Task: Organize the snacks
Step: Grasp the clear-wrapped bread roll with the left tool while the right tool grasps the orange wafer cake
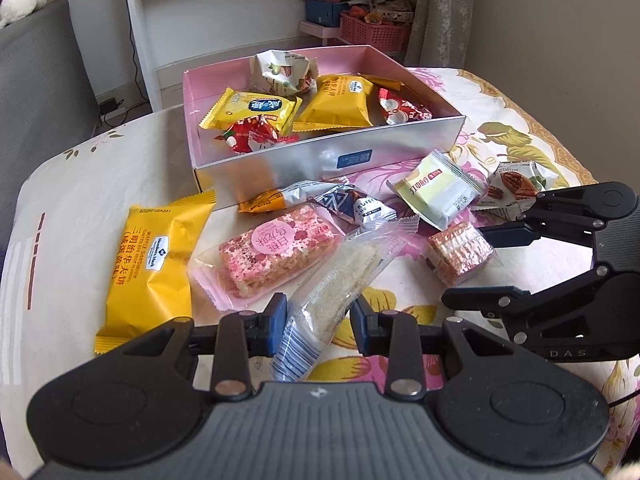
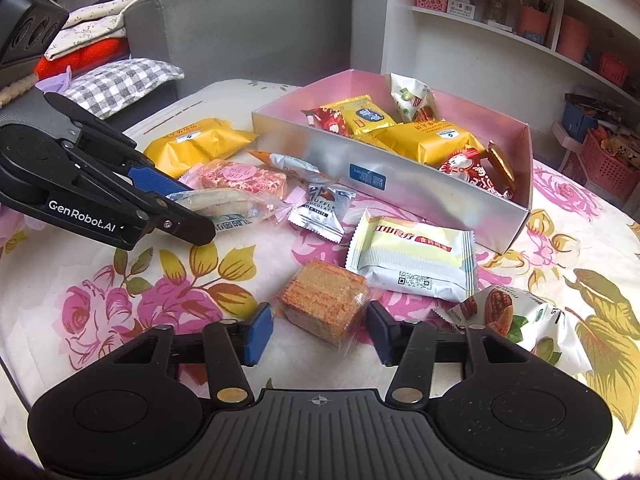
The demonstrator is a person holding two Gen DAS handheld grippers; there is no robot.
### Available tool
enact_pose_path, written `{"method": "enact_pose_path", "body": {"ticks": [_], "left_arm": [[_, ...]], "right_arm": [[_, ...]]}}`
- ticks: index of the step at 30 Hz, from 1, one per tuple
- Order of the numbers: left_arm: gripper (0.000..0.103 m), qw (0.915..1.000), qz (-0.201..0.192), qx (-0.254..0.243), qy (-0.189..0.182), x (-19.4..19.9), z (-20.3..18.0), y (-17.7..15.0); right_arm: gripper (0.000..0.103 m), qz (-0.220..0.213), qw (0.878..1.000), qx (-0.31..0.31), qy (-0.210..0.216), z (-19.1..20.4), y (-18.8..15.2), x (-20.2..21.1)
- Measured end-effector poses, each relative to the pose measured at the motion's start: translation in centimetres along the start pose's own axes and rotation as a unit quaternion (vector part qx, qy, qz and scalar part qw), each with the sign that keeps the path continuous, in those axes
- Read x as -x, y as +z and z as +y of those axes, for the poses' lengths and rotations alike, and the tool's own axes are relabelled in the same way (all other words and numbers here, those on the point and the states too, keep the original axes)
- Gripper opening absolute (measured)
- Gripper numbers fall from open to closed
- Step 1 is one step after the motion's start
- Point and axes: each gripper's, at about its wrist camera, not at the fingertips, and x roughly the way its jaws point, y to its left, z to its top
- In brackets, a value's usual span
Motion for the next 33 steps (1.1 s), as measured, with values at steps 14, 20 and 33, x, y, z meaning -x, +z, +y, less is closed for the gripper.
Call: {"method": "enact_pose_path", "body": {"ticks": [14,20,33], "left_arm": [[0.030,0.9995,0.013,0.029,0.003,0.3,0.7,0.0],[0.030,0.9995,0.015,0.025,0.009,0.1,0.4,0.1],[0.029,0.9992,0.015,0.036,0.007,0.6,0.6,0.3]], "right_arm": [[0.059,0.013,0.999,-0.039,0.009,-0.8,0.3,0.2],[0.068,0.016,0.998,-0.055,0.018,-0.5,0.6,-0.5],[0.042,0.001,0.999,-0.049,-0.017,-0.2,1.3,-0.4]]}}
